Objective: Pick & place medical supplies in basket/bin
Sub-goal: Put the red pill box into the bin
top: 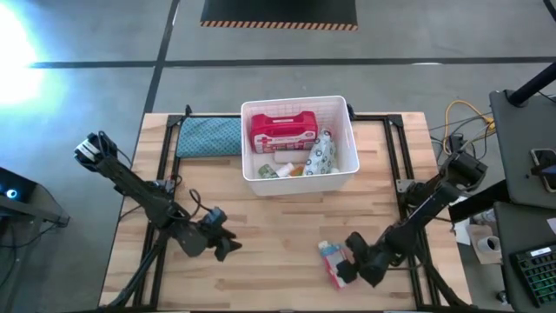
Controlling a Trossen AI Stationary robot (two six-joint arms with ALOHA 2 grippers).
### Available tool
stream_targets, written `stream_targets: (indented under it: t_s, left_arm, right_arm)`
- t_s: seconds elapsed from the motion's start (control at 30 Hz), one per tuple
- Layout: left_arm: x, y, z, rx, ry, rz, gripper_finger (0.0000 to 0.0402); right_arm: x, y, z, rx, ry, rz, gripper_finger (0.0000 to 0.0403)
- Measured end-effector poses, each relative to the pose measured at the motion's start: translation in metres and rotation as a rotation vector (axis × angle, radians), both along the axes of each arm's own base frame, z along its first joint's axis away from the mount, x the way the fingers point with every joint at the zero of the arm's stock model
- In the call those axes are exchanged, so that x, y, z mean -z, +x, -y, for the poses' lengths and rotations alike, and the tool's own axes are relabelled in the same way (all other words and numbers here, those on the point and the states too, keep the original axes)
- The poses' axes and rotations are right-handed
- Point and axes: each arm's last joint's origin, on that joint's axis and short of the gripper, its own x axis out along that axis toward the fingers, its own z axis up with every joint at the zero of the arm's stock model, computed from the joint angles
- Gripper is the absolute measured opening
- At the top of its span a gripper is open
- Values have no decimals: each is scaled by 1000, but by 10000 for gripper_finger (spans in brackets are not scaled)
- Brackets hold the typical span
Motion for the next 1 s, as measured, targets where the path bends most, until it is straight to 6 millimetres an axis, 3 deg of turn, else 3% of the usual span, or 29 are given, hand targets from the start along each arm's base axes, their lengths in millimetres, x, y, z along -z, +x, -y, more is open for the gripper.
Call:
stream_targets:
  t_s: [0.23,0.4,0.57,0.73,1.0]
  left_arm:
    - [27,-6,-6,-29,-95,79,241]
    - [28,-6,-8,-61,-105,82,241]
    - [24,2,-9,-88,-100,96,241]
    - [32,21,0,-101,-67,52,241]
    - [48,81,18,-27,32,-28,241]
  right_arm:
    - [-7,35,24,60,-79,187,334]
    - [-20,57,35,29,-93,329,334]
    - [-28,61,37,12,-117,333,334]
    - [-15,48,42,90,-141,119,334]
    - [-14,48,42,90,-121,113,334]
